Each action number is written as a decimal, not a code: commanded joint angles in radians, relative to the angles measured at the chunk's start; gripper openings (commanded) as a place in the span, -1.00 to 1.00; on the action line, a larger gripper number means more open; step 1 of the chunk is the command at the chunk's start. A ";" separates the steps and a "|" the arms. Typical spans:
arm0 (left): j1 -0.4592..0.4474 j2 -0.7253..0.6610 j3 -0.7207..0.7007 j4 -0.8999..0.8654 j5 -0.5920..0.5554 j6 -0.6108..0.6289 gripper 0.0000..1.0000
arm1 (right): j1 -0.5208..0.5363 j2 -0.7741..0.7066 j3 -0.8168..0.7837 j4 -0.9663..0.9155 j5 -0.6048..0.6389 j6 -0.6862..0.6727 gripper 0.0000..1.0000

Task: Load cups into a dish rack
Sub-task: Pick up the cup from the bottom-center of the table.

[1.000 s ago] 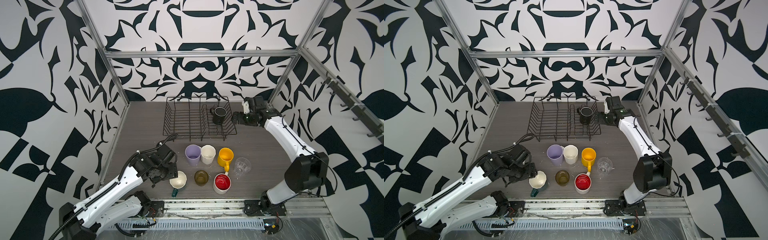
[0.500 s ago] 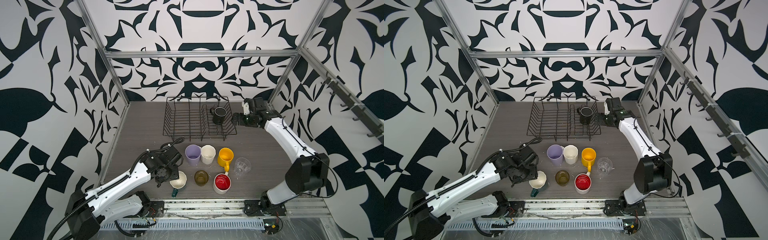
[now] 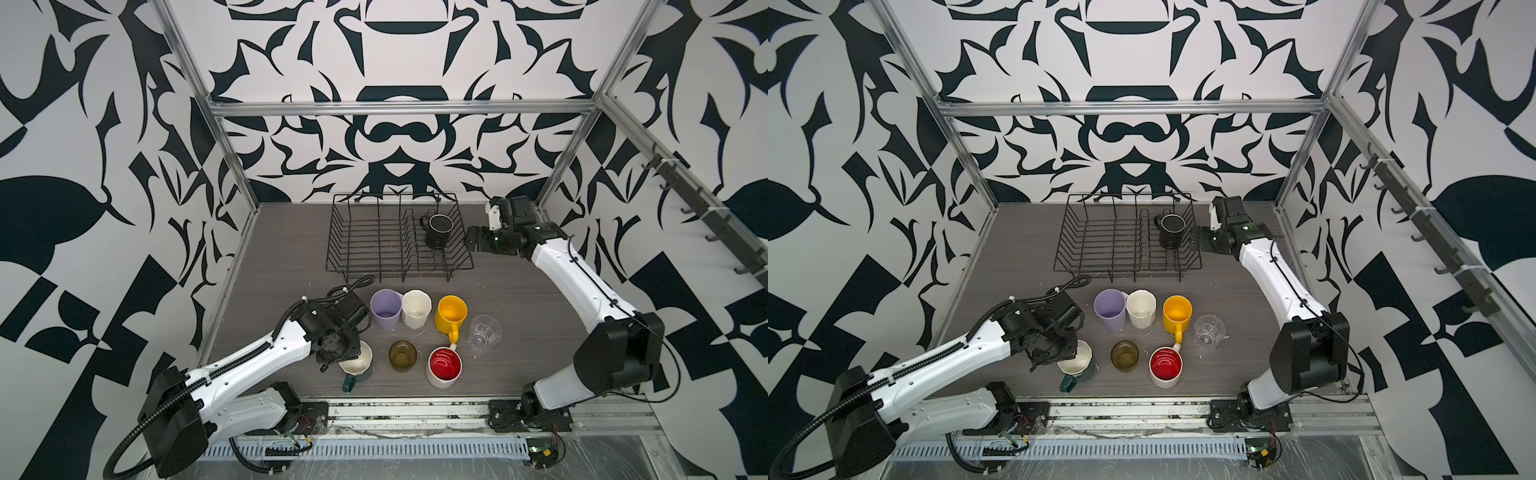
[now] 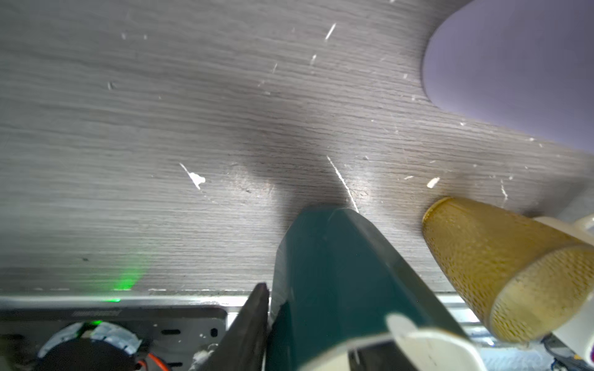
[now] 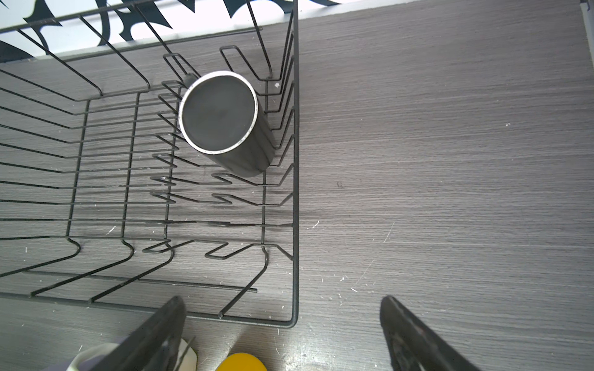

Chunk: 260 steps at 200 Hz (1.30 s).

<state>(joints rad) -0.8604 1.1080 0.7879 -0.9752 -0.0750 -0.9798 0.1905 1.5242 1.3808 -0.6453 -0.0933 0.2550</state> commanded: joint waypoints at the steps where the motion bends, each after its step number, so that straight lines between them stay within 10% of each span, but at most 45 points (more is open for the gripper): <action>1: -0.002 -0.008 -0.012 -0.017 -0.001 -0.019 -0.26 | 0.003 -0.025 0.000 0.034 -0.003 -0.012 0.93; 119: -0.002 -0.050 0.009 -0.078 -0.013 -0.020 -1.00 | 0.003 -0.016 -0.014 0.060 -0.026 0.003 0.93; 198: 0.000 -0.212 0.175 -0.185 -0.164 0.033 -1.00 | 0.001 -0.035 -0.022 0.120 -0.137 0.046 0.93; 260: 0.025 -0.322 0.348 0.062 -0.202 0.317 -1.00 | 0.002 -0.114 -0.015 0.175 -0.285 0.078 0.94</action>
<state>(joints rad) -0.8543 0.7967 1.0603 -1.0767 -0.2577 -0.8246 0.1905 1.4784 1.3529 -0.5381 -0.2798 0.3061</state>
